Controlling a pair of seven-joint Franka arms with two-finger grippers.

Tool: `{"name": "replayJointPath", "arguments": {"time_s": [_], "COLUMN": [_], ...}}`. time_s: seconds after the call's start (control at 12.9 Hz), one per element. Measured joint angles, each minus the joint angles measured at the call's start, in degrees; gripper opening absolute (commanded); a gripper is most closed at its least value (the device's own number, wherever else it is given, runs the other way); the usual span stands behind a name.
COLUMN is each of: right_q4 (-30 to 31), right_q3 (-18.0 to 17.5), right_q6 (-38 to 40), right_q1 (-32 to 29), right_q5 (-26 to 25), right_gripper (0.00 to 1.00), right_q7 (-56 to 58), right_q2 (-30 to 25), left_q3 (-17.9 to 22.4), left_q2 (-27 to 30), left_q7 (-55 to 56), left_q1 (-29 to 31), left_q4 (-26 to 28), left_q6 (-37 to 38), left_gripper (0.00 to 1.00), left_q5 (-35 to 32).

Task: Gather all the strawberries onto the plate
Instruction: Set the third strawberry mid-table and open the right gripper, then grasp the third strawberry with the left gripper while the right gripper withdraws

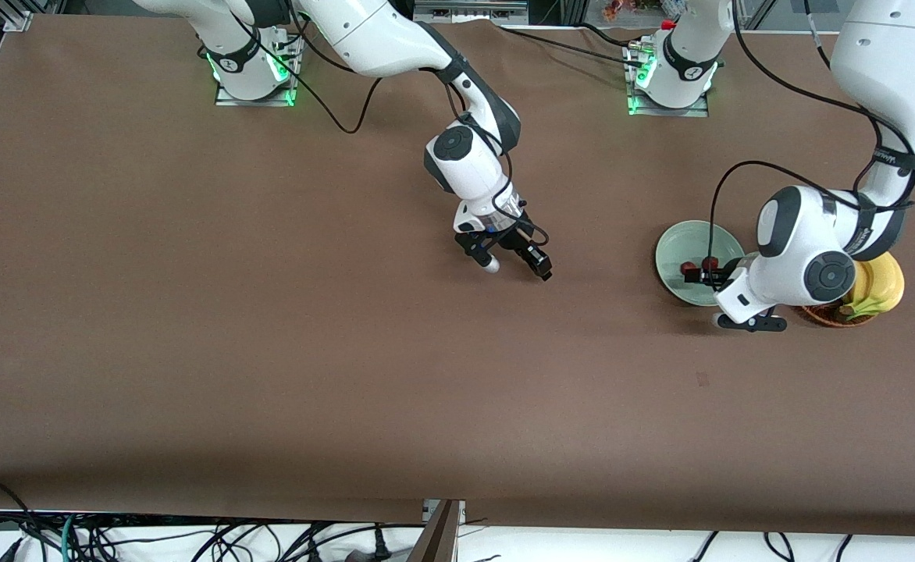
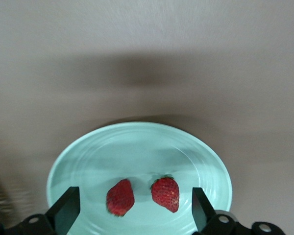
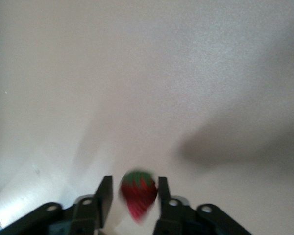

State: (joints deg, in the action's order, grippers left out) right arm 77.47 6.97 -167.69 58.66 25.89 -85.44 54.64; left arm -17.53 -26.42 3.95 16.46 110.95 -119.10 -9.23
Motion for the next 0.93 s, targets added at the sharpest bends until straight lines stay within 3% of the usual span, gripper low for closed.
{"name": "replayJointPath", "arguments": {"time_s": [0.31, 0.7, 0.93], "right_q4": [-1.9, -2.5, -2.5], "right_q3": [1.2, 2.2, 4.5], "right_q6": [3.9, 25.8, 39.2], "right_q1": [-2.1, -9.1, -12.1], "right_q5": [-0.1, -0.7, -0.7], "right_gripper": [0.77, 0.77, 0.77], "right_q7": [0.1, 13.6, 25.6], "right_q2": [-1.6, -8.6, -12.3], "left_q3": [-1.7, -10.5, -12.3], "left_q2": [6.5, 8.3, 5.4], "left_q7": [0.2, 15.9, 25.8], "left_q1": [0.0, -0.9, -6.9], "left_q4": [0.3, 1.1, 2.0], "left_q6": [0.3, -4.4, -11.7], "left_gripper": [1.00, 1.00, 1.00], "left_q5": [0.0, 0.0, -0.1]}}
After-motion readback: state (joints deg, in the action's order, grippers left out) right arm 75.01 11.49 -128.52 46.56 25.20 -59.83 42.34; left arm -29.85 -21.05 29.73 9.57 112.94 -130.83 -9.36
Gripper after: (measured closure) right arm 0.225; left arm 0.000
